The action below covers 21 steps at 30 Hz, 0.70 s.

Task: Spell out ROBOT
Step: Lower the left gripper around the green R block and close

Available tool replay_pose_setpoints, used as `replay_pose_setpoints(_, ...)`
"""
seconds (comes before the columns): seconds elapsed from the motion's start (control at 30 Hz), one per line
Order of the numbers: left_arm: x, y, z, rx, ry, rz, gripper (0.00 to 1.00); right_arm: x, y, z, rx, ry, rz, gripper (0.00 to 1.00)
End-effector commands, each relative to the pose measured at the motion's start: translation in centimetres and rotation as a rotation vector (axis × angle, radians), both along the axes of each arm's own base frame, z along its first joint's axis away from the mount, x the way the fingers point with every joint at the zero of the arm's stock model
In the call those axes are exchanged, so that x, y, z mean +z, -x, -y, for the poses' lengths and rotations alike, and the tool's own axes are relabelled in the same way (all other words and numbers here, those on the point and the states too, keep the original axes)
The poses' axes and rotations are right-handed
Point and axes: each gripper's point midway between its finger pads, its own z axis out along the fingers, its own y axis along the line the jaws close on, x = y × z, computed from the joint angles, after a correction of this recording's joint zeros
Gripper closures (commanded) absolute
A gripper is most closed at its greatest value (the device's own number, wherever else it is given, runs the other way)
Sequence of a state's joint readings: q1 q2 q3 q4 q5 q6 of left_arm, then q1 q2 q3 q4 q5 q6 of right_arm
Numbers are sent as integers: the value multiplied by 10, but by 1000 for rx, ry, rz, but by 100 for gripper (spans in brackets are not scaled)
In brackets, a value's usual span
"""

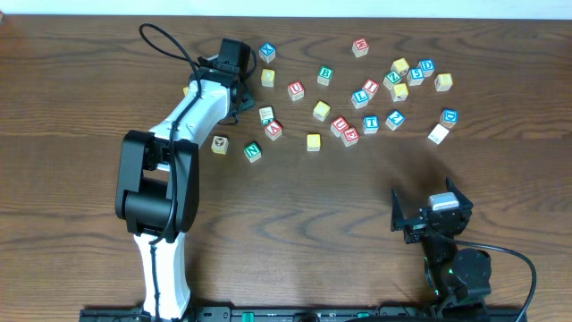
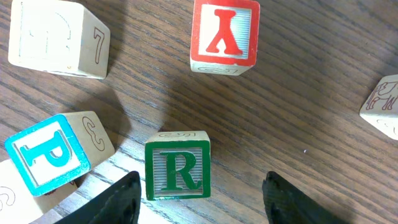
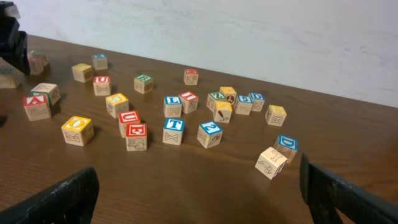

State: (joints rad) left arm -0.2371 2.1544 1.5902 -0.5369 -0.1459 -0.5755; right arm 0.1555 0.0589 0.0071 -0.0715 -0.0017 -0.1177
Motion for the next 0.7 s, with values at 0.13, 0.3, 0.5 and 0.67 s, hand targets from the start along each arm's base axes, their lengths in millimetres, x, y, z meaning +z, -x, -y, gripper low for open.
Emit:
replay_pose_setpoints(0.13, -8, 0, -7, 14, -26, -8, 39, -2, 0, 2, -7, 12, -4, 1)
replay_pose_setpoints(0.3, -10, 0, -10, 21, -39, -1, 39, -2, 0, 2, -7, 12, -4, 1)
replay_pose_setpoints(0.5, -10, 0, -14, 35, -53, 2, 39, -2, 0, 2, -7, 12, -4, 1)
replay_pose_setpoints(0.67, -10, 0, -14, 35, -53, 1, 39, -2, 0, 2, -7, 12, -4, 1)
